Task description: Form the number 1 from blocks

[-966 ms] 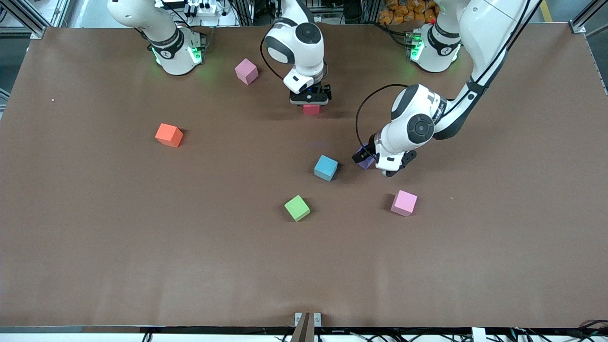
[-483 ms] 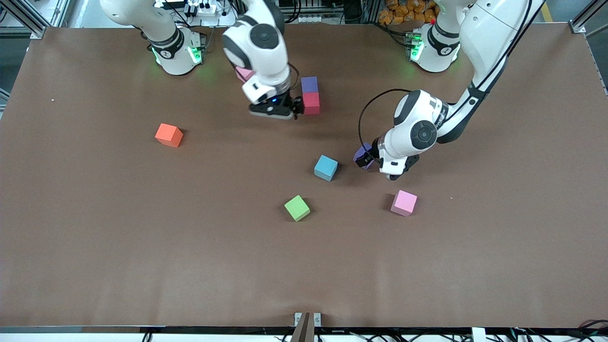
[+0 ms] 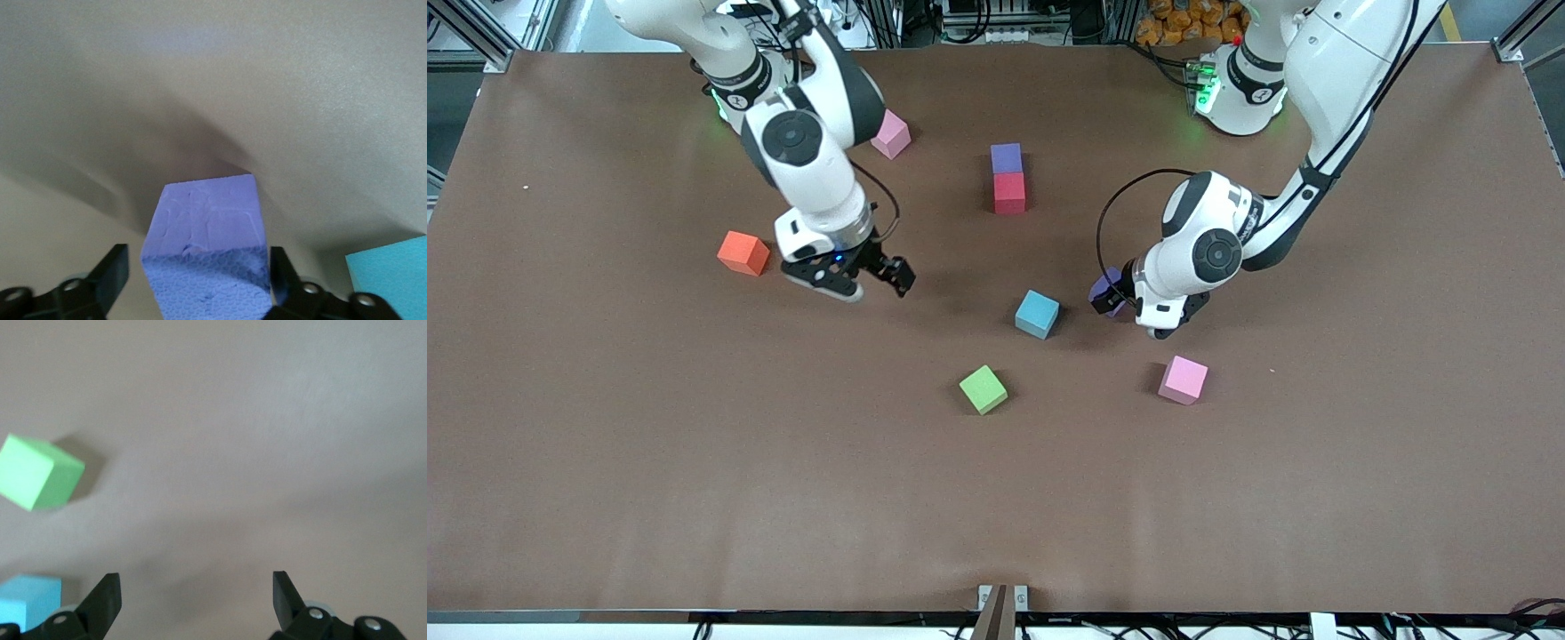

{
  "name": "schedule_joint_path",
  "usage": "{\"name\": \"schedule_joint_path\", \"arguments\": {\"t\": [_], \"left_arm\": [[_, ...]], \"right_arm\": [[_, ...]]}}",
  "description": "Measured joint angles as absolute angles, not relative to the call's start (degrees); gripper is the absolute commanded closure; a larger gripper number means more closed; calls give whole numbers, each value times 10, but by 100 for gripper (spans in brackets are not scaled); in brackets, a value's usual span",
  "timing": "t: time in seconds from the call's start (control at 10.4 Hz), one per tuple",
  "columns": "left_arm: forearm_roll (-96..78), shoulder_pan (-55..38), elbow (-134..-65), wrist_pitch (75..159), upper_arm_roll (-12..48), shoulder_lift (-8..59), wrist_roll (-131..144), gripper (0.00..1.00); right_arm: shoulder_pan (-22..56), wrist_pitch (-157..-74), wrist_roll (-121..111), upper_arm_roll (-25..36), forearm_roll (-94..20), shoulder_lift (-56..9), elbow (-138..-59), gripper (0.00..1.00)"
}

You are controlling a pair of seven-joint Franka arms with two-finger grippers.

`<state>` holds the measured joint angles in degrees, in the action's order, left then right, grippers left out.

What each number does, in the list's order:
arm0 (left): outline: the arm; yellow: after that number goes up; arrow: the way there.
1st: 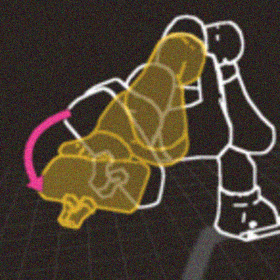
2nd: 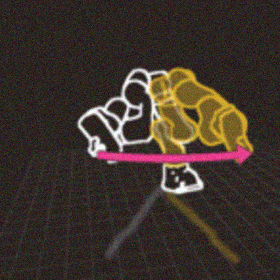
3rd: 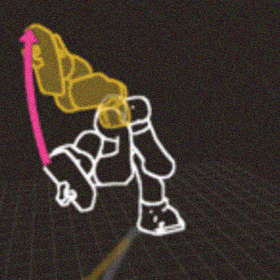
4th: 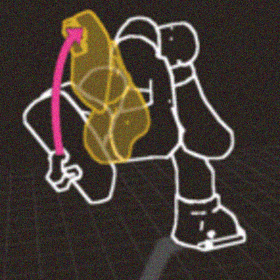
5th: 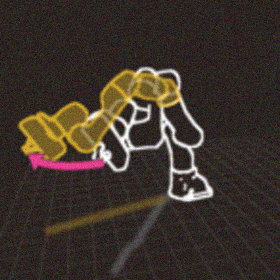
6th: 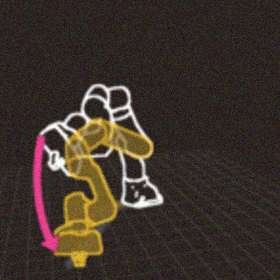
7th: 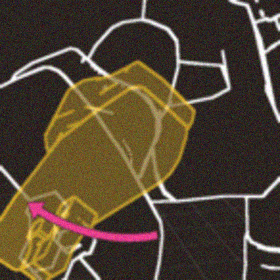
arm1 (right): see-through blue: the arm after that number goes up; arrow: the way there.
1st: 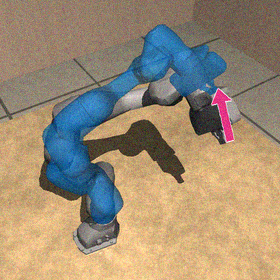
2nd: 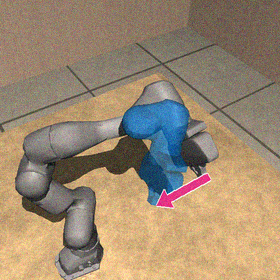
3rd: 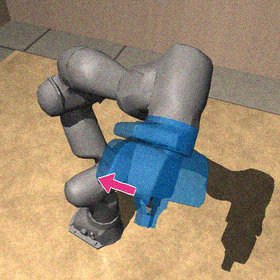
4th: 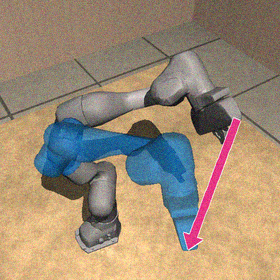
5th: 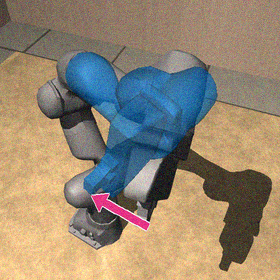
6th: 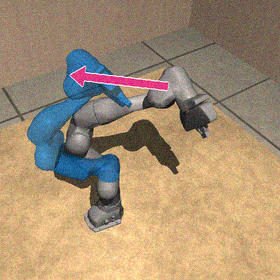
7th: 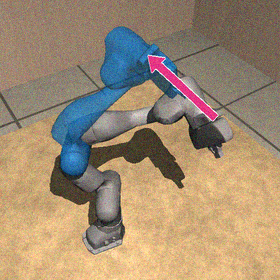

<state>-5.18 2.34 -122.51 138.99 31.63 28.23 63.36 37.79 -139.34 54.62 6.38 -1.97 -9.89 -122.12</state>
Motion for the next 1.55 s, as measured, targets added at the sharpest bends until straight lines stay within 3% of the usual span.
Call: {"name": "schedule_joint_path", "arguments": {"t": [0.19,0.58,1.16,1.55], "left_arm": [[-52,20,-1221,1390,317,281,633,100],[-50,-44,-1209,1334,330,220,606,100],[-50,-178,-1216,1319,331,197,605,100],[-51,-237,-1169,1319,266,227,533,100]], "right_arm": [[359,-1408,547,64,-20,-133,-1186,0],[340,-1534,547,63,-40,-220,-1138,0],[297,-1536,474,67,-41,-229,-1130,0],[303,-1535,441,66,-41,-243,-1123,0]]}}
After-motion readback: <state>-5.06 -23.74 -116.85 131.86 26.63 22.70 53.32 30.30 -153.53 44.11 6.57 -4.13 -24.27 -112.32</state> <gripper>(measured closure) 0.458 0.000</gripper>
